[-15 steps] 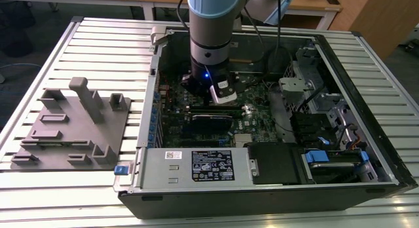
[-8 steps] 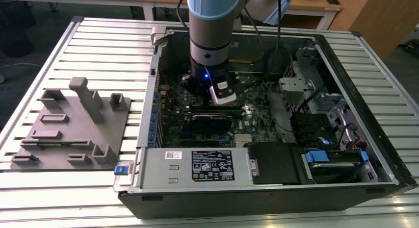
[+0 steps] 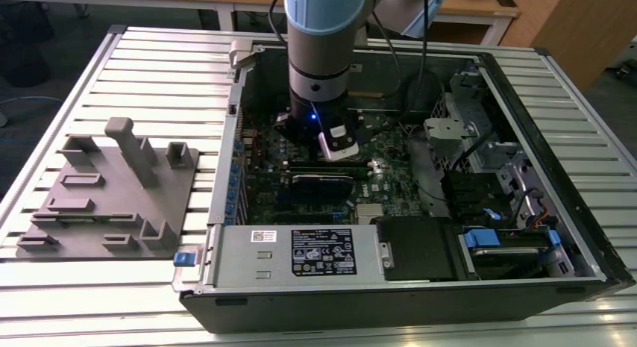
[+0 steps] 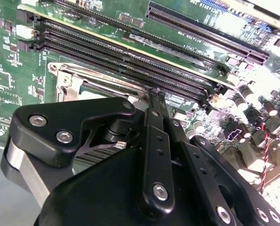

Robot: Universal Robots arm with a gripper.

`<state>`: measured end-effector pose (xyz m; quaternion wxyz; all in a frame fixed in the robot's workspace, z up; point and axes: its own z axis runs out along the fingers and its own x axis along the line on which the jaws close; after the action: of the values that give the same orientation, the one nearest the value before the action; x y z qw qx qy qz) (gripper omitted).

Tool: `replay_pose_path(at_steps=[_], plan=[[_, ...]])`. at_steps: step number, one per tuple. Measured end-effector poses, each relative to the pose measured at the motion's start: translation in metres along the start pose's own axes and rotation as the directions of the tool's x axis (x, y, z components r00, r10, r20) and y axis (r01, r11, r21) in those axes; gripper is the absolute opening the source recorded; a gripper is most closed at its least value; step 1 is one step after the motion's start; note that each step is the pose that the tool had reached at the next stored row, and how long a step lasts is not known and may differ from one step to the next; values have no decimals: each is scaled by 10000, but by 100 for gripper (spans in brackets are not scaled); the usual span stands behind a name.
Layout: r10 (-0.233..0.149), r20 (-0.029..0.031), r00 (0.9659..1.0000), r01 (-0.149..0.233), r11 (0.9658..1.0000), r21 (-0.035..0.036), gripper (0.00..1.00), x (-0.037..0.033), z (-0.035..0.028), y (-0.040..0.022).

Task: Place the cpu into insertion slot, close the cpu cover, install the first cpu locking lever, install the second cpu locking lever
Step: 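Install the second cpu locking lever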

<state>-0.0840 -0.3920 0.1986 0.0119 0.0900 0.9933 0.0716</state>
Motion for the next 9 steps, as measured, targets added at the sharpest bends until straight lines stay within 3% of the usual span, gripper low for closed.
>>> replay_pose_path(at_steps=[3,5,9], plan=[[3,-14,10000,-3,10000,-72,10,0,6,-15],[6,-30,10000,-7,9999,-171,10,0,10,-23],[11,-54,10000,-13,9995,-304,10,-1,14,-47]])
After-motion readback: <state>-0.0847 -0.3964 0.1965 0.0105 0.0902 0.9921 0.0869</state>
